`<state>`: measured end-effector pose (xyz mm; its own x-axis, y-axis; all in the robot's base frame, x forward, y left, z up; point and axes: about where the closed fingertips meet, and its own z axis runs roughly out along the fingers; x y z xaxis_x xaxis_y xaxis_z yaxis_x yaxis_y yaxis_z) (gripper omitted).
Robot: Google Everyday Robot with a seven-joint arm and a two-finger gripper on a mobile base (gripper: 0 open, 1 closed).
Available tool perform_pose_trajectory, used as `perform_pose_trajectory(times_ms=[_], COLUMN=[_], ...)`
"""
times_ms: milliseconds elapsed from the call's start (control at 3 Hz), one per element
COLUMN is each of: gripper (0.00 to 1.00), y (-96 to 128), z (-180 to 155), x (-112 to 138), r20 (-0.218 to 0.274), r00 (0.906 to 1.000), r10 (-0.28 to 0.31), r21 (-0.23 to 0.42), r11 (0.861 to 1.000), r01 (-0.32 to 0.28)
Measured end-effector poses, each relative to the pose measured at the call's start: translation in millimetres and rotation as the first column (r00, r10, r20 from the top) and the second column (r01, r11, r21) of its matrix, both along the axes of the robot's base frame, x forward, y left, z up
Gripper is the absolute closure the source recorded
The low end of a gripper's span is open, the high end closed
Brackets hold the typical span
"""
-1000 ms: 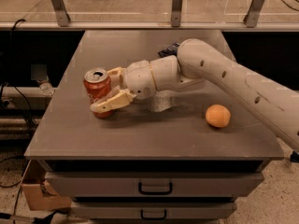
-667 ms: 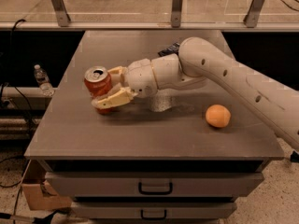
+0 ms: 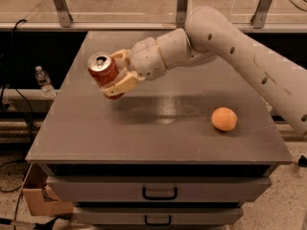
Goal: Knock coke can over
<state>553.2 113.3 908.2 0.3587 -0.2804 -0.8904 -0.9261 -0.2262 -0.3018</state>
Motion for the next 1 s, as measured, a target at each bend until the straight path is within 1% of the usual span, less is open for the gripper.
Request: perform_pose_trajectory(times_ms=[333,667,1000], gripper=[1.0,1.0,1.0], y=[2,7,10], z=[5,-7,-23], x=[0,-6,-12], r20=[0.102,0.156,0.178], r00=[0.9891,0.9636,0.9342], r10=[0.107,0.217,0.309], r21=[-0.173,-0.378,-0.561], r11=[0.981,0.915,0.812], r01=[-0.088,-0.145,-0.161])
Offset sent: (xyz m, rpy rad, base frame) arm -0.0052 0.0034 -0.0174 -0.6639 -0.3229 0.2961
